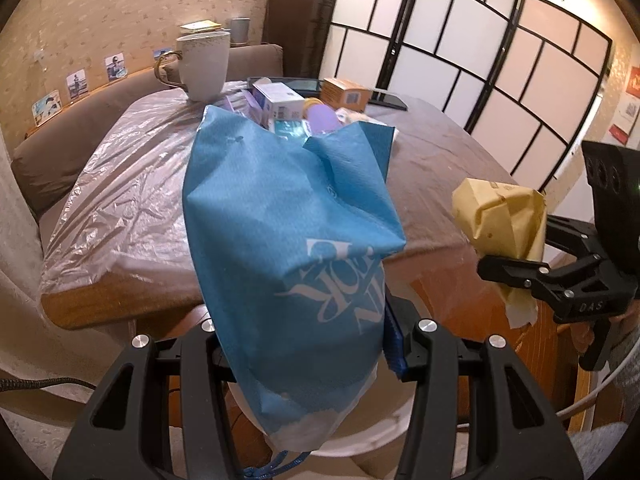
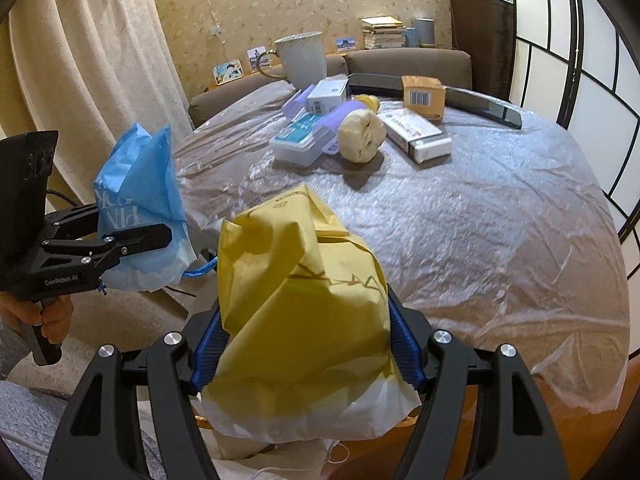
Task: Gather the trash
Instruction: 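Carry the blue bag with the left tool while the right tool carries the yellow bag toward the white bin, then open the left tool over the bin while the right tool releases the yellow bag into it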
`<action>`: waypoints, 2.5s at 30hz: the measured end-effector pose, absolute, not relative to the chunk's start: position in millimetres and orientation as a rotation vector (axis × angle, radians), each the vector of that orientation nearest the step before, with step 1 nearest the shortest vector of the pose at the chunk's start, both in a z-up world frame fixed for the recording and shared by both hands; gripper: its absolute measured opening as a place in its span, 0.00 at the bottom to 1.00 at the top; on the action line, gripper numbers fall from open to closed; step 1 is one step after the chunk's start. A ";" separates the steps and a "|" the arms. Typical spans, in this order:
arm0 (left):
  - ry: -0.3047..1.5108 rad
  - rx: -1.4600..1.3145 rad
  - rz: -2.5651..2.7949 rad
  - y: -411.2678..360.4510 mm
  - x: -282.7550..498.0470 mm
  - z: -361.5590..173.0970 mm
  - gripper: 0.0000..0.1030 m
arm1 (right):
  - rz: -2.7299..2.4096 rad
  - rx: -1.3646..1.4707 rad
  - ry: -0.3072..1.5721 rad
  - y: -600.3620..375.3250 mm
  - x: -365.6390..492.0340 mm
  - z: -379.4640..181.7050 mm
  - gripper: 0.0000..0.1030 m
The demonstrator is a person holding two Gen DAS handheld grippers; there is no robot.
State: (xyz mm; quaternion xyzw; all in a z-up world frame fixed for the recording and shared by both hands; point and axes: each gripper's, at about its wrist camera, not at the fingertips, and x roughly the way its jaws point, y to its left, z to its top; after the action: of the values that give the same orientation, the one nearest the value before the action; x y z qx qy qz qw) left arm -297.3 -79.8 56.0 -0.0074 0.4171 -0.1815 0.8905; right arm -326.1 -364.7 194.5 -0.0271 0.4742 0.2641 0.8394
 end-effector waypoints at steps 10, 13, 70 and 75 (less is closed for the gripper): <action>0.899 0.029 -0.409 -91.2 -313.0 40.9 0.50 | 0.573 -0.053 1.042 -358.8 -342.1 178.7 0.67; 0.915 0.047 -0.411 -93.7 -316.4 33.6 0.50 | 0.571 -0.057 1.051 -357.1 -343.3 174.1 0.67; 1.058 0.179 -0.374 -109.1 -295.3 -46.2 0.86 | 0.439 -0.142 1.103 -339.5 -338.6 117.0 0.85; 1.034 0.135 -0.369 -102.0 -298.3 -35.3 0.86 | 0.431 -0.139 1.056 -343.9 -340.5 132.5 0.86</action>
State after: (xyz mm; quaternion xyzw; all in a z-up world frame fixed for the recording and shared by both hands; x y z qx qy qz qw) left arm -298.3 -102.0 -35.3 0.0643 0.4909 -0.1753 0.8510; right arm -340.5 -343.9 132.5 -0.0657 0.4994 0.2039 0.8395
